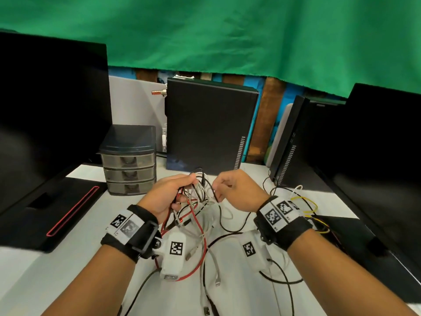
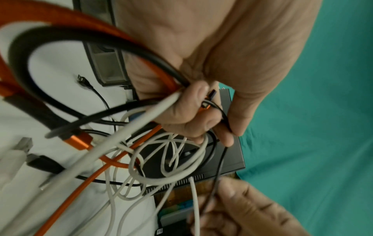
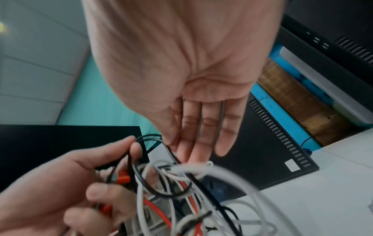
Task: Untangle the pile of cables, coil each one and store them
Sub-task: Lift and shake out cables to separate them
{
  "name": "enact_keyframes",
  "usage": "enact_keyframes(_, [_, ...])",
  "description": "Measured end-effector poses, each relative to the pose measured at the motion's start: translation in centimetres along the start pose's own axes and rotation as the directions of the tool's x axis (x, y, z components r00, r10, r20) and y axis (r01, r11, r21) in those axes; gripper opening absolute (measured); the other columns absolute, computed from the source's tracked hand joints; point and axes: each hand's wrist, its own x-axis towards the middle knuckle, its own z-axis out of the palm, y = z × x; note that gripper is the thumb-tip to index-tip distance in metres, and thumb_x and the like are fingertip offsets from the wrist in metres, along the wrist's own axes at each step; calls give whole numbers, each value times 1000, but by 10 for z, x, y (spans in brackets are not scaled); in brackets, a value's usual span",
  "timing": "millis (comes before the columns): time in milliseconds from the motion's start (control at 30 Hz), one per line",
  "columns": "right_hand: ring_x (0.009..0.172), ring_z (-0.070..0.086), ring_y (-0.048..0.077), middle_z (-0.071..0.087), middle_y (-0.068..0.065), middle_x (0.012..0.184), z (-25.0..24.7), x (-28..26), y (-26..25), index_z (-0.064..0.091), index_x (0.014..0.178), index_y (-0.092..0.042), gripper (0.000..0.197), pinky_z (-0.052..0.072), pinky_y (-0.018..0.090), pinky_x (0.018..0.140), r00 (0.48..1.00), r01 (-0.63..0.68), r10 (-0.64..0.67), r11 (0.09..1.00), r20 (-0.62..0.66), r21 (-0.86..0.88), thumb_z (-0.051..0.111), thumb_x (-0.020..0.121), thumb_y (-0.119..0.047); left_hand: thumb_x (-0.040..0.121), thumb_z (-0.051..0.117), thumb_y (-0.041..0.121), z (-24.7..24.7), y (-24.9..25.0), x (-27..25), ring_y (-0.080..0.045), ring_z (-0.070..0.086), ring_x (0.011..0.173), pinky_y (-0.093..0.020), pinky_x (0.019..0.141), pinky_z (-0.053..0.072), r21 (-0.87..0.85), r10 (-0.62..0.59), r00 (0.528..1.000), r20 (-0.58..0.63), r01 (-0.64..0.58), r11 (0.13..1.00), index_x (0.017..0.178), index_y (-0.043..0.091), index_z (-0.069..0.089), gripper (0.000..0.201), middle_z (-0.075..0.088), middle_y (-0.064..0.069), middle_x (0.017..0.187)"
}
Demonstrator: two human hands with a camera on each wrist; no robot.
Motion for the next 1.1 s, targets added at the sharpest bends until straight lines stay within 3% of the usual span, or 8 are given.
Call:
enact_keyframes(200, [76, 74, 17, 75, 3, 73, -9, -3, -4, 63, 97, -16, 12, 58, 33, 80, 988, -41, 18, 989, 155, 145, 73, 91, -19, 94, 66, 29, 4, 1, 1, -6, 41, 46, -16, 34, 24, -34, 26, 999, -44, -27, 999, 96, 10, 72, 20, 61, 1, 77])
enact_keyframes(333, [51, 56, -2, 60, -16, 55, -20, -4, 0, 71, 88, -15, 14, 45, 15, 52, 998, 11, -1, 988, -67, 156, 62, 98, -16, 96, 64, 29, 2, 3, 1, -8, 48, 50, -17, 37, 34, -120, 11, 998, -58, -18, 993, 106, 6, 71, 26, 62, 0, 77])
enact_keyframes(467, [56, 53, -6, 63, -15, 63, -52, -5, 5, 76, 85, -14, 16, 39, 7, 57, 942, 125, -66, 979, -329, 160, 64, 95, -15, 98, 62, 22, -2, 5, 2, -18, 68, 64, -25, 52, 58, -222, -20, 999, -48, 9, 975, 105, 5, 70, 20, 70, -7, 83])
enact_keyframes(567, [49, 49, -2, 57, -16, 54, -77, -8, 5, 75, 86, -13, 16, 38, 7, 51, 909, 164, -77, 970, -410, 181, 63, 96, -17, 97, 63, 17, -6, 3, 5, -20, 74, 75, -28, 65, 63, -215, -8, 997, -79, -9, 977, 103, 5, 71, 16, 74, -4, 81])
enact_keyframes(667, [43, 42, 0, 51, -14, 48, -98, -8, 3, 70, 85, -10, 19, 35, 12, 45, 893, 192, -69, 952, -446, 238, 59, 99, -14, 96, 64, 12, -9, 2, 9, -13, 69, 67, -20, 54, 57, -244, -5, 993, -122, -25, 969, 104, 4, 70, 13, 71, -9, 84])
enact_keyframes(767, [45, 40, 2, 50, -11, 51, -115, -8, 4, 69, 83, -13, 21, 35, 19, 48, 851, 211, -68, 952, -521, 220, 57, 100, -12, 98, 59, 9, -17, 3, 15, -2, 46, 44, -10, 36, 36, -296, -20, 989, -149, -25, 955, 97, 10, 64, 5, 51, 1, 65])
enact_keyframes(933, [46, 35, 5, 47, -9, 52, -141, -12, 23, 68, 80, -18, 22, 29, 19, 46, 775, 236, -46, 946, -631, 222, 59, 99, -16, 102, 52, 13, -46, 12, 19, -1, 29, 32, -11, 27, 20, -350, -58, 980, -189, -12, 937, 94, 19, 59, 12, 36, 8, 64])
enact_keyframes(1100, [46, 37, 2, 50, -16, 46, -177, -21, 39, 67, 73, -23, 21, 29, 18, 44, 602, 268, 70, 921, -796, 283, 59, 92, -18, 104, 44, 13, -67, 13, 25, -1, 30, 31, -12, 26, 20, -359, -69, 976, -205, -9, 933, 105, 18, 61, 18, 44, 3, 75])
